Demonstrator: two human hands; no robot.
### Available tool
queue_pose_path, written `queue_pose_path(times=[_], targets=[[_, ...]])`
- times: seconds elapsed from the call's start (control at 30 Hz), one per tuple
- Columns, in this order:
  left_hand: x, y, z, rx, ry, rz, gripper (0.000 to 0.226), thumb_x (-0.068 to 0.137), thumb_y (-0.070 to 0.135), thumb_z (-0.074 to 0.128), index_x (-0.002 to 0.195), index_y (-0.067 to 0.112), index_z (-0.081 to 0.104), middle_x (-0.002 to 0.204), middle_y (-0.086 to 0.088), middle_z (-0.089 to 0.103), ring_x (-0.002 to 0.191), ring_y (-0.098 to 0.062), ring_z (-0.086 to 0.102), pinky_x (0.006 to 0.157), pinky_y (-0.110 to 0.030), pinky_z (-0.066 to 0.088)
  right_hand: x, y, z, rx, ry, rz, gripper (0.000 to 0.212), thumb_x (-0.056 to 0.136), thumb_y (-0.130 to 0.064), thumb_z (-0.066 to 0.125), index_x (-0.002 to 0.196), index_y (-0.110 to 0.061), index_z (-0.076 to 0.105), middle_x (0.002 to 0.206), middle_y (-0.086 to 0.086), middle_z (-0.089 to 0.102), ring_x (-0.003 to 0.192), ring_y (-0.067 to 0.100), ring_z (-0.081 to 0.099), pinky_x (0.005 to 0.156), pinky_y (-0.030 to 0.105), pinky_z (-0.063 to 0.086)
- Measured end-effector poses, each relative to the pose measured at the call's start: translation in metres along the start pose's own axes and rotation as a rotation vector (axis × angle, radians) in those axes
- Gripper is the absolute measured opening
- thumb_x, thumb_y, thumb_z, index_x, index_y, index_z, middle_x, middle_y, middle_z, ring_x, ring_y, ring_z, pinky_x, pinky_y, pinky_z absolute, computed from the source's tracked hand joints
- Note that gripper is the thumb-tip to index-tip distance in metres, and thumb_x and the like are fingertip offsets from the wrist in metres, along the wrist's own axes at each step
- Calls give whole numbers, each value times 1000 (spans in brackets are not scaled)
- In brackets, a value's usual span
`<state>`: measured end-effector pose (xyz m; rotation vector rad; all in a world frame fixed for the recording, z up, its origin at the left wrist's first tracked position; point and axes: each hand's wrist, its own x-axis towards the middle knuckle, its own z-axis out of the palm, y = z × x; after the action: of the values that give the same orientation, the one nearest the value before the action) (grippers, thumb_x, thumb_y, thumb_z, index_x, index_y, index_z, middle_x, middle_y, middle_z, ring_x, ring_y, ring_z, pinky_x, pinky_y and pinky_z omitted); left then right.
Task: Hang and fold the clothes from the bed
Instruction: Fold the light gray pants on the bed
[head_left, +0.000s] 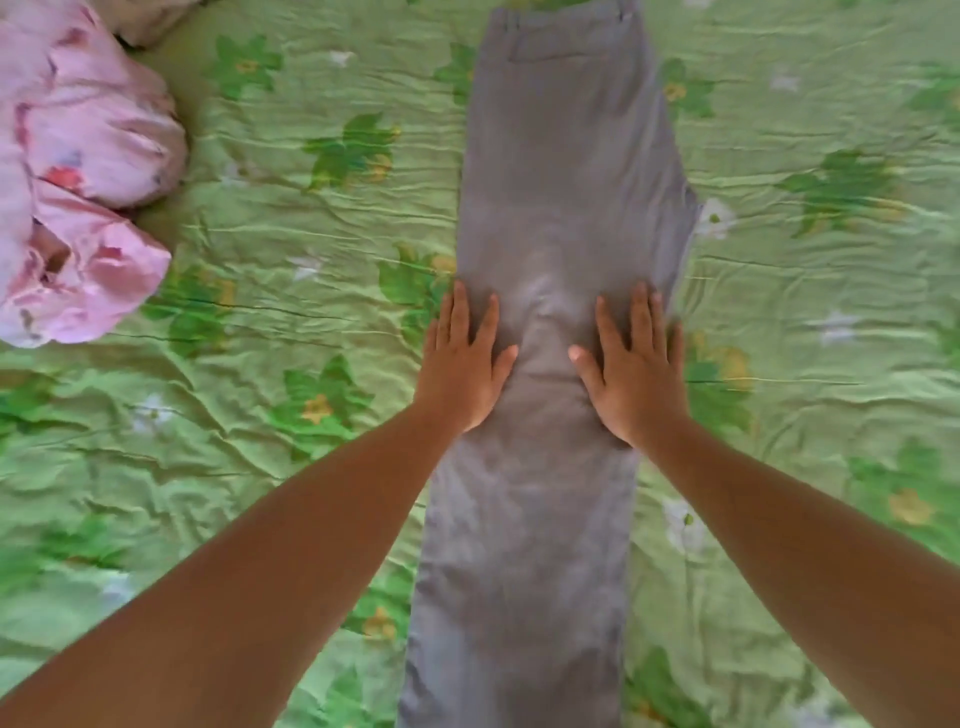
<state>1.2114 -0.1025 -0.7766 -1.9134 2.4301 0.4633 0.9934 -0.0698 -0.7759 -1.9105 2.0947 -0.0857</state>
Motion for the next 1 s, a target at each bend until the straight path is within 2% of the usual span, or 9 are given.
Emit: queue_pose_path(times=[0.1, 0.23, 0.33, 0.4, 0.5, 0.6, 0.7, 0.87, 1.0], targets=[[-93, 0, 17, -97, 84, 14, 68, 101, 51, 31, 157, 12, 31, 162, -27, 16, 150, -41, 21, 120, -51, 26, -95, -9, 18, 111, 9, 85, 78, 97, -66, 22, 161, -22, 20, 167, 21, 5, 155, 36, 3, 123, 58, 9], [-206, 8, 27, -239, 29, -27, 68, 101, 48, 38, 160, 18, 20, 166, -17, 8, 153, -32, 12, 124, -42, 17, -209, -26, 32, 158, -77, 96, 87, 96, -64, 34, 162, -14, 9, 168, 20, 7, 156, 35, 4, 125, 54, 9], [-263, 15, 27, -397, 20, -107, 72, 96, 38, 53, 159, 14, 23, 163, -15, 22, 147, -29, 29, 120, -36, 25, -266, -33, 33, 291, -49, 99, 90, 91, -40, 63, 160, -6, 17, 164, 20, 24, 152, 36, 21, 122, 53, 23], [-285, 19, 28, -575, 55, -255, 74, 90, 26, 65, 154, 8, 33, 146, -17, 43, 131, -27, 45, 112, -32, 35, -289, -38, 32, 516, -3, 222, 86, 82, -15, 76, 154, -4, 31, 152, 18, 41, 139, 35, 39, 115, 51, 35], [-301, 24, 18, -943, 88, -612, 55, 90, 12, 68, 140, 16, 44, 118, -15, 63, 103, -22, 65, 91, -39, 53, -305, -42, 18, 848, -9, 475, 46, 82, -6, 76, 123, -16, 58, 117, 5, 60, 106, 28, 61, 95, 51, 52], [-318, 24, 1, -1110, -58, -705, 41, 94, -1, 60, 123, 25, 47, 91, -13, 66, 68, -15, 61, 61, -28, 50, -303, -41, -2, 947, -212, 658, 17, 86, -14, 76, 88, -23, 61, 85, 2, 68, 79, 25, 67, 73, 43, 55], [-331, 17, -11, -1139, -237, -667, 33, 95, -4, 54, 118, 20, 48, 84, -10, 67, 66, -15, 57, 55, -22, 43, -303, -40, -16, 993, -442, 693, 14, 88, -19, 74, 88, -18, 61, 77, 5, 65, 66, 24, 63, 63, 39, 51], [-346, 1, -24, -1042, -659, -689, 23, 96, 20, 64, 119, 22, 62, 103, -3, 73, 90, -21, 69, 66, -27, 50, -338, -46, -13, 977, -715, 681, 20, 91, -20, 74, 110, -14, 71, 99, 8, 75, 78, 17, 69, 59, 24, 51], [-377, -12, -22, -1003, -854, -637, 24, 95, 25, 68, 117, 17, 68, 110, -3, 74, 99, -19, 71, 84, -38, 58, -379, -51, -4, 868, -681, 687, 27, 85, -21, 79, 108, -7, 74, 102, 22, 74, 91, 34, 71, 72, 35, 55]])
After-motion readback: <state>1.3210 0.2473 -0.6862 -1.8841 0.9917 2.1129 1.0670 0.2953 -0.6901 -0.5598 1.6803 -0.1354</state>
